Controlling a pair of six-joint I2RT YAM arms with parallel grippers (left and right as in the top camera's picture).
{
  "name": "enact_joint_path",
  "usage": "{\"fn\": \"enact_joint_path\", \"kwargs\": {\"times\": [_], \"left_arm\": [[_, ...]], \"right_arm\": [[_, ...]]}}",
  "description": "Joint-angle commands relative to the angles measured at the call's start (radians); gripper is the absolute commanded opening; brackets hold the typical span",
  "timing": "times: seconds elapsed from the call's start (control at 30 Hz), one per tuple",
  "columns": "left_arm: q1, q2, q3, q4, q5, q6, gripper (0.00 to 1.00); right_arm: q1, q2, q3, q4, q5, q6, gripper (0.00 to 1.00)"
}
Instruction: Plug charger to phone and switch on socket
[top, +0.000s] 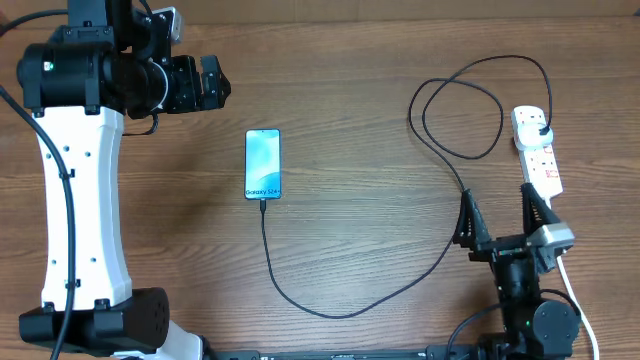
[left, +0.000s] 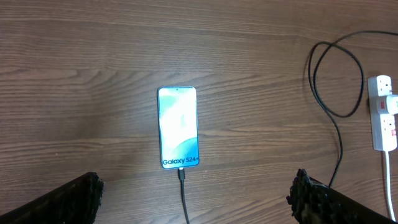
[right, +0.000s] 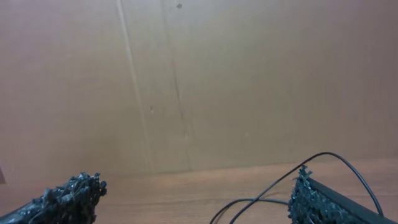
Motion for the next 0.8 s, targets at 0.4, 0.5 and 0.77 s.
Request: {"fn": "enact_joint_path", "kwargs": {"times": [0.4,0.5,0.77], "left_arm": [[0.002,-0.01,0.009,0.001,0.002,-0.006,1.0],[0.002,-0.01,0.009,0.0,0.002,-0.006,1.0],[0.002,-0.01,0.009,0.001,0.002,-0.006,1.0]], "right_arm": [[-0.006,-0.032,-0.053,-0.057,0.029,-0.005,1.0],[-0.006,-0.032,-0.053,-0.115,0.023,-0.002,1.0],[-0.006,-0.031,-0.053,-0.239,-0.039,-0.001,1.0]]}}
